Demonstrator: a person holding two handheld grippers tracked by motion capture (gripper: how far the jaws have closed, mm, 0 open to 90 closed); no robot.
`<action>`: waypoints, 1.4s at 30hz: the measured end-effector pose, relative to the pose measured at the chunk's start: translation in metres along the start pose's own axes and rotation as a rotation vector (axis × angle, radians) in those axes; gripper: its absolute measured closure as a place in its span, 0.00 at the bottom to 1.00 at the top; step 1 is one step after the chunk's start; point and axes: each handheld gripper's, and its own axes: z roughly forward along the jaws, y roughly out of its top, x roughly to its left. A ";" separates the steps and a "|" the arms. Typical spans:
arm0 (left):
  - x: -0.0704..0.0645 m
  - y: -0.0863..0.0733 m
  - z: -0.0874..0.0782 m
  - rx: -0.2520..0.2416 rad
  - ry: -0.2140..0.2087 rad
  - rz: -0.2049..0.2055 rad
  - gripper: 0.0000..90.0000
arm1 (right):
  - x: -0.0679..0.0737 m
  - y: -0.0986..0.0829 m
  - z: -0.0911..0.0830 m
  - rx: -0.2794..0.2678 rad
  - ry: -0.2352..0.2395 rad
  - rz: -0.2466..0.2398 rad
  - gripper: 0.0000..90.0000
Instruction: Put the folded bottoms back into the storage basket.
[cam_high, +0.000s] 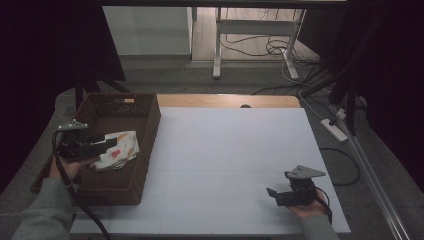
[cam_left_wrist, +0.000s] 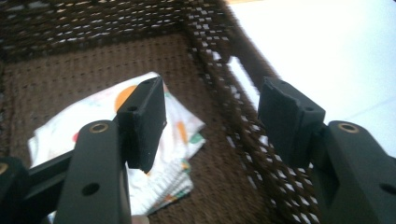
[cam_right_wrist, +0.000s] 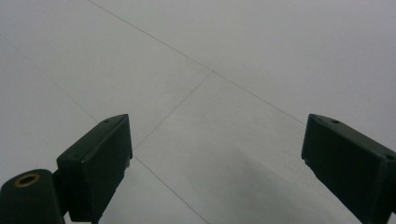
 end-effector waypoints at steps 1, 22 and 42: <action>-0.004 0.000 -0.001 -0.001 -0.005 0.010 0.44 | 0.000 0.000 0.000 0.000 -0.001 0.000 0.10; -0.059 -0.018 -0.006 -0.043 -0.115 0.082 0.42 | 0.002 -0.001 -0.002 -0.002 -0.006 -0.006 0.10; -0.098 -0.046 -0.010 -0.071 -0.111 0.141 0.40 | 0.002 0.000 -0.006 -0.025 -0.013 -0.016 0.11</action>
